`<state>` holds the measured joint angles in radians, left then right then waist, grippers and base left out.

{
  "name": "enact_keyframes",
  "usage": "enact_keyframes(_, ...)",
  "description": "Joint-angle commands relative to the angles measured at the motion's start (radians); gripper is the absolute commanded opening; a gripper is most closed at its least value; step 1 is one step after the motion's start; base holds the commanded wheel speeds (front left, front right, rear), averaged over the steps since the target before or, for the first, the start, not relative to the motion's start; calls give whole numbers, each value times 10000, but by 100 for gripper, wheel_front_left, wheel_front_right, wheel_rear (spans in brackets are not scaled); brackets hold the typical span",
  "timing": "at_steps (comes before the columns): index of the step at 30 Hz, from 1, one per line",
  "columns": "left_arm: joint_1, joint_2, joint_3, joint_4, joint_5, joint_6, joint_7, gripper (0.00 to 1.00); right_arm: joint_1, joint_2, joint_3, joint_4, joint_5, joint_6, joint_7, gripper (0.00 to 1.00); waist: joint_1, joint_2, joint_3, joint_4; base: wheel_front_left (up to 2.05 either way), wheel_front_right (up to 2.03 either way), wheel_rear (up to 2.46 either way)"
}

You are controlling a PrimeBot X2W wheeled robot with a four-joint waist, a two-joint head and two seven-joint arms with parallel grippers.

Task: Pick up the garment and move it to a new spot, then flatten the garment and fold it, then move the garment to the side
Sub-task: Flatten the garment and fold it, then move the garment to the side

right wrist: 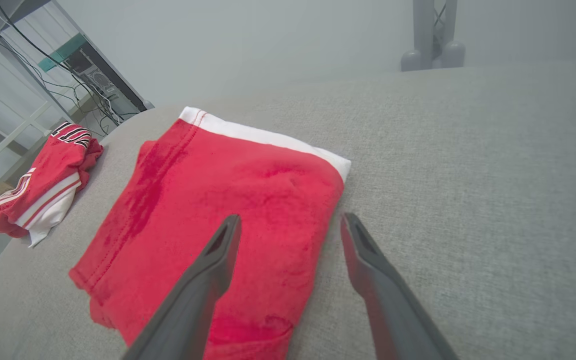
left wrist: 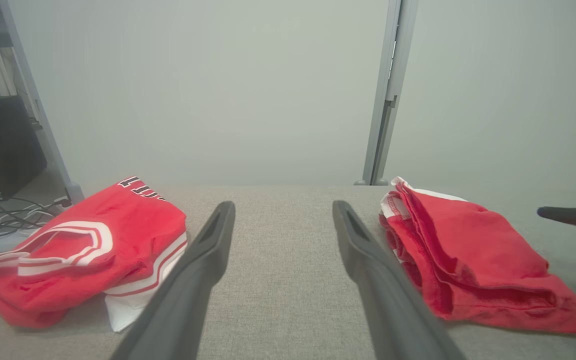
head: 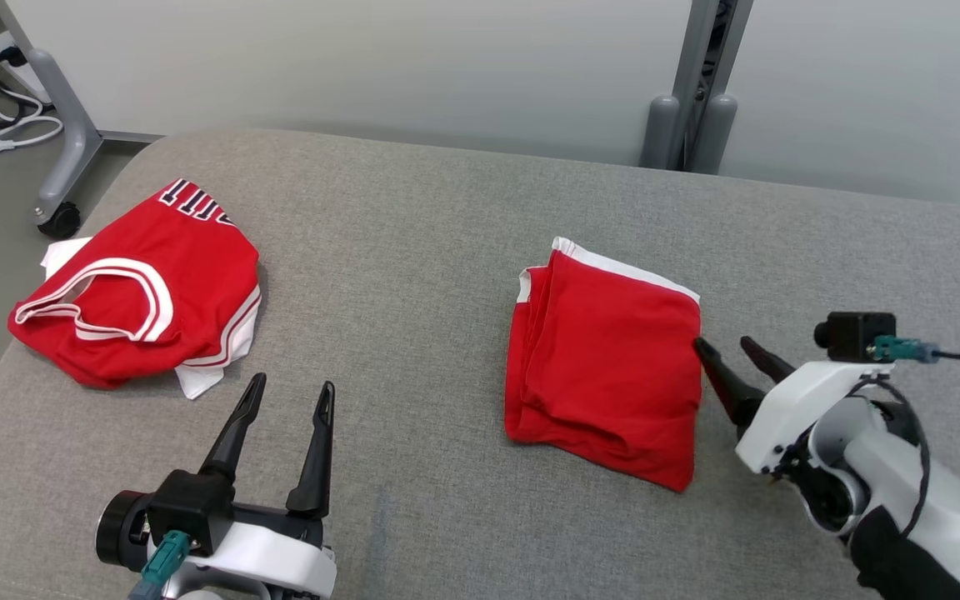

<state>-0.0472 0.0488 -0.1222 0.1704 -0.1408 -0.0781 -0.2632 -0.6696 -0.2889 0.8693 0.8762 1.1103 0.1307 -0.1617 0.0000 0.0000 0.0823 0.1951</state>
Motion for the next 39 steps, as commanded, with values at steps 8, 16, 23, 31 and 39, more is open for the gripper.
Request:
enact_keyframes(8, -72, 37, 3, -30, 23, -74, -17, 100, -321, -205, -28, 239, 984, 1, 1474, 100, 0, 0, 147, 47, 0, 0, 0)
enact_keyframes(16, -271, 37, -160, 27, -95, -105, -17, 100, -679, 29, -47, 797, 1811, 1, 2807, 100, 0, 0, 425, 290, 0, 0, 0)
enact_keyframes(23, -387, 36, -287, 90, -213, -72, -17, 100, -794, 195, -103, 1212, 2347, 1, 3333, 100, 0, 0, 594, 580, 0, 0, 0)
enact_keyframes(31, -428, 37, -289, 90, -253, -65, -17, 100, -788, 290, -1, 1211, 2568, 1, 3469, 23, 0, 0, 655, 683, 0, 0, 0)
enact_keyframes(39, -439, 37, -262, 119, -254, -49, -17, 100, -1012, 62, 295, 943, 2328, 1, 2920, 0, 0, 0, 632, 444, 0, 0, 0)
